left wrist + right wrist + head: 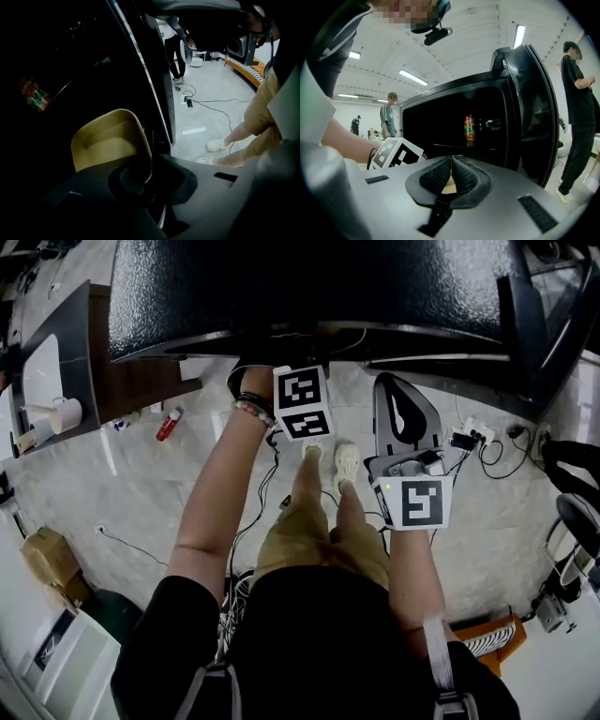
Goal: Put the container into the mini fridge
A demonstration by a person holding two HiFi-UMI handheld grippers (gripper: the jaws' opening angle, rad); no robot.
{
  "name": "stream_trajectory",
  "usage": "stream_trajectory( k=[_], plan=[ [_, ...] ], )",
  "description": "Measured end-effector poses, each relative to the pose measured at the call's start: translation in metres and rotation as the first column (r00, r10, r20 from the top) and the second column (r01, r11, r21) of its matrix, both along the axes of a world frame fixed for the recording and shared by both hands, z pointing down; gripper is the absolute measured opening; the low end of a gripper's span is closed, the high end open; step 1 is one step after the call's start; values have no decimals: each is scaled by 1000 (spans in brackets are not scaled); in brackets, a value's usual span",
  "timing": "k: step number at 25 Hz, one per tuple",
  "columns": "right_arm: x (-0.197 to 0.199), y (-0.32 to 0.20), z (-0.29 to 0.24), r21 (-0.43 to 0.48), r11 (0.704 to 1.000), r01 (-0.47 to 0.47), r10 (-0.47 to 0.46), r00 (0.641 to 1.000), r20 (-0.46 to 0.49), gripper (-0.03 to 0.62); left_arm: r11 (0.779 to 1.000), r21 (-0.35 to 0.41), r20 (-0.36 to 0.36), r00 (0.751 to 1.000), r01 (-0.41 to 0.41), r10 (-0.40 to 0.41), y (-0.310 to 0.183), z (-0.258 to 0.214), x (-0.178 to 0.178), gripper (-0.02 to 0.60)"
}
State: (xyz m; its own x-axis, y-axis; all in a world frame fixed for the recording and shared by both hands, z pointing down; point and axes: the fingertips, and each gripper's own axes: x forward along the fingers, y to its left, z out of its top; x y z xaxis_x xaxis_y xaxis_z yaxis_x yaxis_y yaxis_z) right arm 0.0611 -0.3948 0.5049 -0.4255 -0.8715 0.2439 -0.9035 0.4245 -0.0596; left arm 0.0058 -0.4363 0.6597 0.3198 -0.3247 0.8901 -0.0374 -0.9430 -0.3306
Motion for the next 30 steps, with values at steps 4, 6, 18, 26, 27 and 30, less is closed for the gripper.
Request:
stream_trajectory(
  k=[4, 6, 18, 26, 27, 30],
  plan=[
    [7, -4, 4, -10, 1000, -4, 4, 1000, -1, 37, 999, 30, 18, 1000, -25, 25, -17, 2, 11, 32],
    [11, -4, 7, -17, 1000, -9, 9, 1000, -1, 37, 999, 47, 24, 999, -28, 27, -24, 6, 15, 32],
    [20, -9, 22, -47, 999, -18, 18, 1000, -1, 37, 993, 96, 63, 996, -65, 59, -52, 29, 23, 34],
    [26, -8, 27, -63, 998, -25, 24, 1000, -7, 37, 991, 105, 49, 996, -79, 74, -57, 40, 36, 34],
    [26, -8, 29, -65, 998, -26, 25, 1000, -7, 37, 991, 106, 47, 996, -84, 79, -58, 42, 38, 34],
    [27, -6, 31, -67, 997, -28, 28, 1000, -5, 37, 989, 110, 42, 995, -98, 93, -56, 45, 45, 34]
  ],
)
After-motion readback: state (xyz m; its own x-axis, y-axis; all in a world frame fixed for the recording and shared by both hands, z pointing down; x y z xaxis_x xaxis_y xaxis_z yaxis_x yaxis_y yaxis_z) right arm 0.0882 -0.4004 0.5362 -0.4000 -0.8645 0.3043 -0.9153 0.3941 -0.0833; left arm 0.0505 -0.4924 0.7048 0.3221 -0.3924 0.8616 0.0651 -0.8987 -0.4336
